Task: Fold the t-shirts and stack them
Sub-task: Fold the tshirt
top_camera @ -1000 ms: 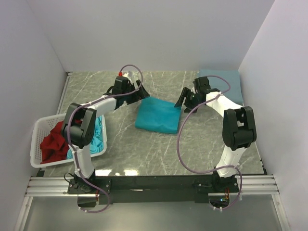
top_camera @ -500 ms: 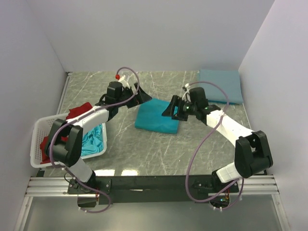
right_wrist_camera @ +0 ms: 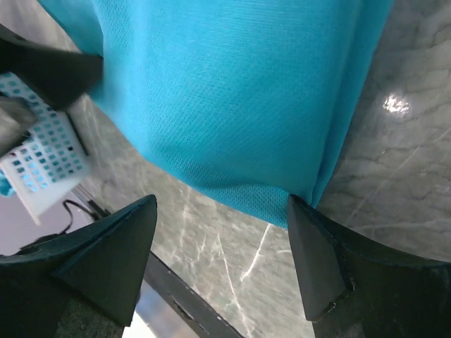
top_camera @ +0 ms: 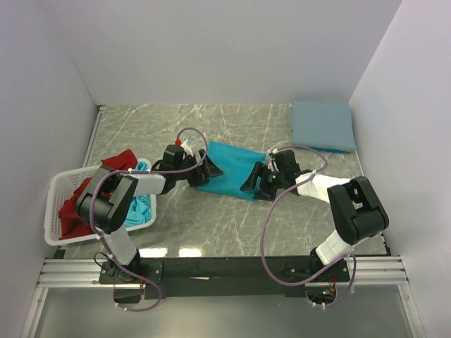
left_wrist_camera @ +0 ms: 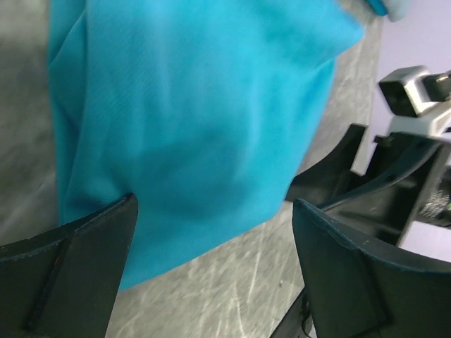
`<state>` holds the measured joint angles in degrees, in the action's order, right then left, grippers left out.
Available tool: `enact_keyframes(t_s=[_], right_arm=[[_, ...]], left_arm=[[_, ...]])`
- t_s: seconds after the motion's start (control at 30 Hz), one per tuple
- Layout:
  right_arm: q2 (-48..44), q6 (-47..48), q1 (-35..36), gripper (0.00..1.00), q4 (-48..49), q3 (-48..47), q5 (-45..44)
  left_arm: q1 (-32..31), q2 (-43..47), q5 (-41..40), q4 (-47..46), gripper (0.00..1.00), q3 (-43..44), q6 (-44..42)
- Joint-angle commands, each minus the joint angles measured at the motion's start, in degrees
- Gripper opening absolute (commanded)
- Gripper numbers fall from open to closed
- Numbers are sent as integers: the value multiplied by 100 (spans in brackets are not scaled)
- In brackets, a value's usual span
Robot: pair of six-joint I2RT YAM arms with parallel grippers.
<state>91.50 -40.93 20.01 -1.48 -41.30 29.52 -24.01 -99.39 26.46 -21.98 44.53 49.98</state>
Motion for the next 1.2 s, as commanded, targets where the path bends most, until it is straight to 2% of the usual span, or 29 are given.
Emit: enact_keyframes(t_s=[0.0,0.17,0.33,0.5,0.57,0.73,0.8,0.9,1.17], right_arm=[[271,-12,-163,82,139,236,-359],[-167,181,-182,82,-115,123,-639],[-1377,567,-190,83,-1204,-422,-1324],[-2215,823,-182,89,-2180,-975,-2641],[-2260,823,-182,90,-2243,-1064,-2819],[-1980,648,-182,90,-1901,-1135,-2943],[-1760,621,-129,90,-1804,-1257,-2943],[-1059,577,11,90,-1856,-1573,-3065],[77,243,284,87,-1637,-1899,-3286]], left_arm=[[28,-10,-140,-343,95,-234,56],[107,393,-447,-62,94,-367,-32],[90,1640,-984,648,97,-147,-269],[89,3045,-2396,1809,99,573,-690],[89,3399,-2628,2178,99,801,-822],[98,4331,-3917,2760,100,838,-814],[107,4646,-4095,2804,99,636,-709],[107,4937,-4026,2621,99,206,-490],[98,5149,-3473,2303,99,-778,-23]])
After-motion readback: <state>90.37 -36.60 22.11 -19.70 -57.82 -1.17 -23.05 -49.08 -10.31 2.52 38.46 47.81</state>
